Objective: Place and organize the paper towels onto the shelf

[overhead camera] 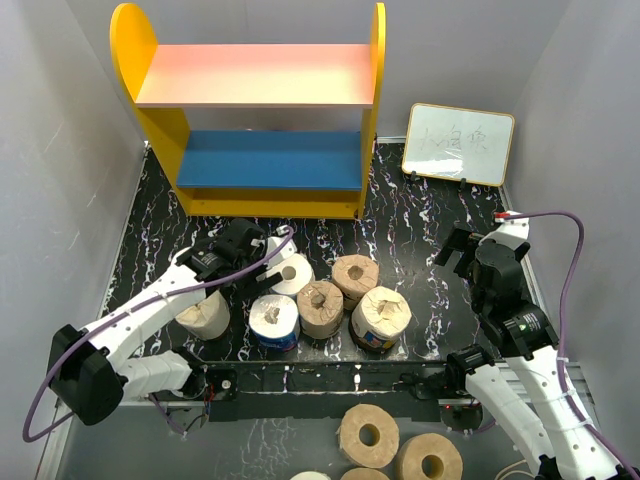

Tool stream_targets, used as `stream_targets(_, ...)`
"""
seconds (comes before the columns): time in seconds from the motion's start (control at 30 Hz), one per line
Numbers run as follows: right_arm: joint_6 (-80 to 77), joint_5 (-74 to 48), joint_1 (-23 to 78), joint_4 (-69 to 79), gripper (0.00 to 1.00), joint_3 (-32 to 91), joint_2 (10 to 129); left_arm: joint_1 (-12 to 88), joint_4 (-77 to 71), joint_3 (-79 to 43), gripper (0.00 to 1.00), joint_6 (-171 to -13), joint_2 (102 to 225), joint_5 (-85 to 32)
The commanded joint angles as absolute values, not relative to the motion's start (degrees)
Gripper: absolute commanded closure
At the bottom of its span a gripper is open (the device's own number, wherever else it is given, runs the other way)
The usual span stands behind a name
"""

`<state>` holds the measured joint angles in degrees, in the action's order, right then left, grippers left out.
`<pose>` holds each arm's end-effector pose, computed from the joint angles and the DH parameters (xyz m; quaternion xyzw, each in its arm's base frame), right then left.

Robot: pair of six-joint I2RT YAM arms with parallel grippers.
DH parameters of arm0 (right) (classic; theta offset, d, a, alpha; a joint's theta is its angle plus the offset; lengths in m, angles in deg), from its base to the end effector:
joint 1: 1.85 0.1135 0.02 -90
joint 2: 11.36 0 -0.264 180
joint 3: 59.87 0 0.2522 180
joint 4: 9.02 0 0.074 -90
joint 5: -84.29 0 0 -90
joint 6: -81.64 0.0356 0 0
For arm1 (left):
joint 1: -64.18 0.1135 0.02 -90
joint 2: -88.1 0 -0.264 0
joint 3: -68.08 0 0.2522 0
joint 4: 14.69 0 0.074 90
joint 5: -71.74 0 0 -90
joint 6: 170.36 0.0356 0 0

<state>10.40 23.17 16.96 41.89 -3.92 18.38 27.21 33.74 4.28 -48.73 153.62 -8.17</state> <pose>0.1121 0.0200 0.3119 0.1342 0.8154 -0.0305 0.5622 0.1896 -0.1349 0.2625 0.5030 0.7905 0.0668 0.3430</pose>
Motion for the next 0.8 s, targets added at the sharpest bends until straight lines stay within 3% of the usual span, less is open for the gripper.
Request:
stream_targets(0.0, 9.88, 23.38, 17.22, 38.58, 0.02, -3.26, 18.12, 26.16, 31.38, 4.47, 0.10, -48.97, 154.20, -5.32)
stream_targets(0.23, 9.91, 23.38, 17.18, 38.58, 0.04, -3.31, 17.50, 25.25, 28.50, 6.41, 0.17, -47.57, 156.63, -0.85)
stream_targets(0.5, 9.66, 22.79, 17.21, 38.41, 0.14, -3.40, 17.12, 25.12, 28.25, 6.40, 0.29, -47.32, 157.43, -0.13)
stream_targets(0.63, 9.23, 22.25, 17.22, 38.25, 0.31, -3.48, 16.98, 25.01, 28.43, 5.95, 0.37, -47.52, 157.94, -0.11)
stream_targets(0.77, 9.25, 22.24, 17.22, 38.23, 0.34, -3.48, 16.79, 24.82, 28.73, 5.54, 0.44, -47.93, 158.40, -0.42)
